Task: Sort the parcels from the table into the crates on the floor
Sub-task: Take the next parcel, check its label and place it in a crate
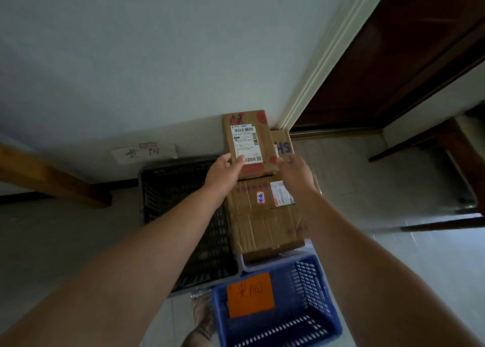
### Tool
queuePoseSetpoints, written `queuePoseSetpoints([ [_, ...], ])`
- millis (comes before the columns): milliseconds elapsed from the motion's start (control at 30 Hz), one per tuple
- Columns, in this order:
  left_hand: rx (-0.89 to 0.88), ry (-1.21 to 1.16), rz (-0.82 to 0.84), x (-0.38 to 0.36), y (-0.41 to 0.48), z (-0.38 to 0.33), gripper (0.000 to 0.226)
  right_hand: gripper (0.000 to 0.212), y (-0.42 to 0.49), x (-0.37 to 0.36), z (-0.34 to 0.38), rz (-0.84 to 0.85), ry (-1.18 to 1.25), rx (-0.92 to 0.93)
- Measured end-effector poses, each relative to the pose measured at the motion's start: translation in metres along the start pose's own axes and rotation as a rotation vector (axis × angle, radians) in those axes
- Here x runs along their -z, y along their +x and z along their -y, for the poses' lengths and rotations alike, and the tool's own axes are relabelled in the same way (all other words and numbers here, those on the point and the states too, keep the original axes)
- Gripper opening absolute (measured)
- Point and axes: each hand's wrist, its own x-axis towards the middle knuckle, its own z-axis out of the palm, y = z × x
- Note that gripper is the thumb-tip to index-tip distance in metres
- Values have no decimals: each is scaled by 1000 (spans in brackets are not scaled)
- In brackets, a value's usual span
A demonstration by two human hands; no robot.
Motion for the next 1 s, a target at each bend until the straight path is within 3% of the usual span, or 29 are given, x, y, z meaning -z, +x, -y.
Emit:
queuePoseSetpoints([
  [167, -55, -3, 11, 29, -67, -11, 65, 48, -68, 6, 15, -62, 83, 4],
  [367, -168, -66, -49, 59, -162, -15, 63, 50, -157, 10, 26, -41, 117, 154],
  [700, -321, -140, -182, 102, -336, 34, 62, 49, -331, 9, -7, 7, 195, 335],
  [1000, -389, -272, -425, 223, -449, 65, 51, 48, -448, -74, 53, 154, 168, 585],
])
